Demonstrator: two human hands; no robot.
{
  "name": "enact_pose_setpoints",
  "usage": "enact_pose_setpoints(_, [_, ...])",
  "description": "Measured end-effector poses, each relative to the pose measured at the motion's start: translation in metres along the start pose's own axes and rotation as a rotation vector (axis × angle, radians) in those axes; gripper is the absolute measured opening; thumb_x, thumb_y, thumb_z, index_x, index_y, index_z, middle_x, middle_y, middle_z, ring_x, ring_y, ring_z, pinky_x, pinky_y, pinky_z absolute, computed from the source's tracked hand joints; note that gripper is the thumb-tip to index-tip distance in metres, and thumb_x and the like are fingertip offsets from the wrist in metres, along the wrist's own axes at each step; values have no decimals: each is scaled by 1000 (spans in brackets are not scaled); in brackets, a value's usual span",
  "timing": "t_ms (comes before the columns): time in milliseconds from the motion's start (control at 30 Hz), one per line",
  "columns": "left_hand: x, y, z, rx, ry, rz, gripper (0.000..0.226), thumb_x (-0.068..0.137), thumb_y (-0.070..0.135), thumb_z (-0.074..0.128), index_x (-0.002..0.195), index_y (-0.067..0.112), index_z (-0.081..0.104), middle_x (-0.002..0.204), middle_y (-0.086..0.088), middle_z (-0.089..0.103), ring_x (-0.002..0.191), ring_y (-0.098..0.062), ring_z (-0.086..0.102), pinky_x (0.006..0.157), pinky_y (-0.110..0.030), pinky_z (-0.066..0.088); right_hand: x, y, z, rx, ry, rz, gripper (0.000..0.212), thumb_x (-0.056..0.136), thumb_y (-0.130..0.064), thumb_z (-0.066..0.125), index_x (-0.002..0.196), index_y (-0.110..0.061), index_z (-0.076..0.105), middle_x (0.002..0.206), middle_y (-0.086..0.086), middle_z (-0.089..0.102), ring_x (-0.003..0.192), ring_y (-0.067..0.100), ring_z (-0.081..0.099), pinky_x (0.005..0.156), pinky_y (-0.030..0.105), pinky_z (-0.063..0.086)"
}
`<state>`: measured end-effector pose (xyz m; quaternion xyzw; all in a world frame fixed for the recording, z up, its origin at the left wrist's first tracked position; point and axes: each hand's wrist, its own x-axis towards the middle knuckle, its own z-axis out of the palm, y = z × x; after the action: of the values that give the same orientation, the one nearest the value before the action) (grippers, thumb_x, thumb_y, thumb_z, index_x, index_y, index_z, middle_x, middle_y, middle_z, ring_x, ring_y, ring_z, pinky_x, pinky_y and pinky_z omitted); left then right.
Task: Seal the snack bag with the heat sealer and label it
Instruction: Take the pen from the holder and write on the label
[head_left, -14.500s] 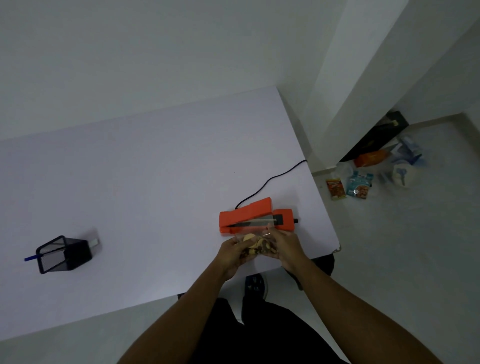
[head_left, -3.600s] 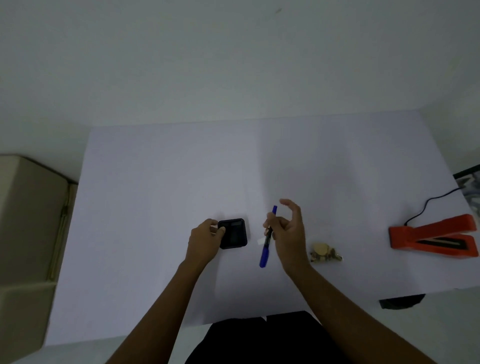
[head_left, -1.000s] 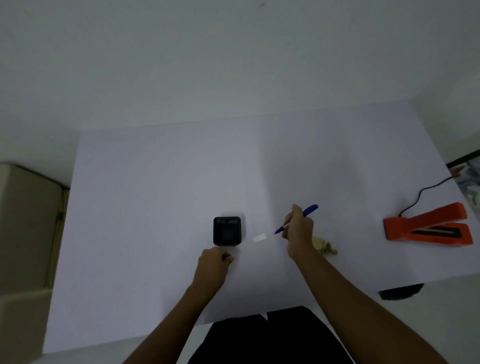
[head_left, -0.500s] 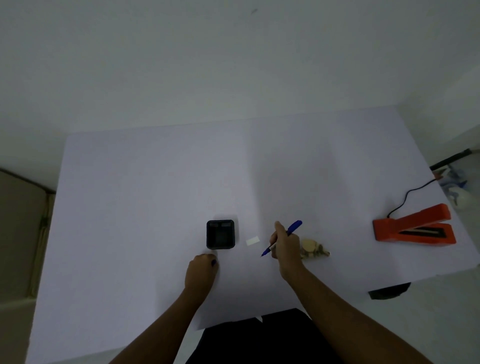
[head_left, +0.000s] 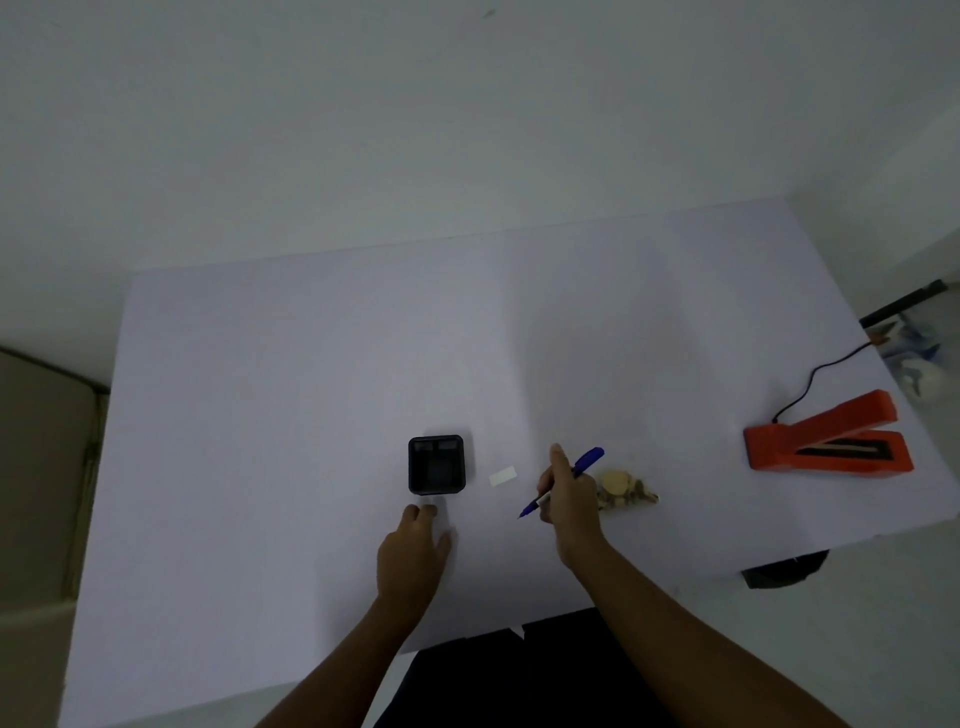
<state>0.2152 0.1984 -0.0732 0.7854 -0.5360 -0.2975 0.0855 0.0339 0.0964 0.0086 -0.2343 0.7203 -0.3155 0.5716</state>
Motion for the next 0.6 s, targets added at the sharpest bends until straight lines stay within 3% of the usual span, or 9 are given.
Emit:
enact_pose_setpoints(133, [2, 32, 21, -48, -49, 120, 39, 97, 36, 52, 130, 16, 57, 124, -4, 61, 95, -19, 66, 82, -25, 52, 8, 5, -12, 3, 10, -34, 58, 97, -49, 49, 56, -8, 56, 45, 3, 47, 36, 12, 40, 40, 24, 35])
enact_pose_setpoints(200, [11, 47, 33, -41, -57, 133, 41, 99, 36, 49, 135, 16, 52, 132, -5, 57, 96, -21, 67, 85, -29, 54, 13, 7, -19, 29, -2, -39, 57, 97, -50, 49, 62, -6, 60, 48, 6, 49, 37, 12, 41, 38, 23, 33])
enact_pose_setpoints(400, [53, 70, 54, 71, -24, 109, 40, 98, 20, 52, 136, 12, 45, 125, -13, 54, 76, -21, 68, 66, -31, 61, 28, 13, -30, -14, -71, -28, 55, 98, -49, 46, 77, -3, 67, 52, 11, 50, 39, 15, 43, 38, 23, 34])
enact_pose_setpoints(600, [72, 68, 55, 147, -20, 59, 13, 93, 20, 60, 106, 16, 61, 100, -4, 56, 60, -15, 61, 52, -28, 59, 37, 14, -33, -53, -127, -10, 53, 99, -46, 46, 74, -5, 66, 50, 8, 51, 40, 15, 44, 38, 23, 35])
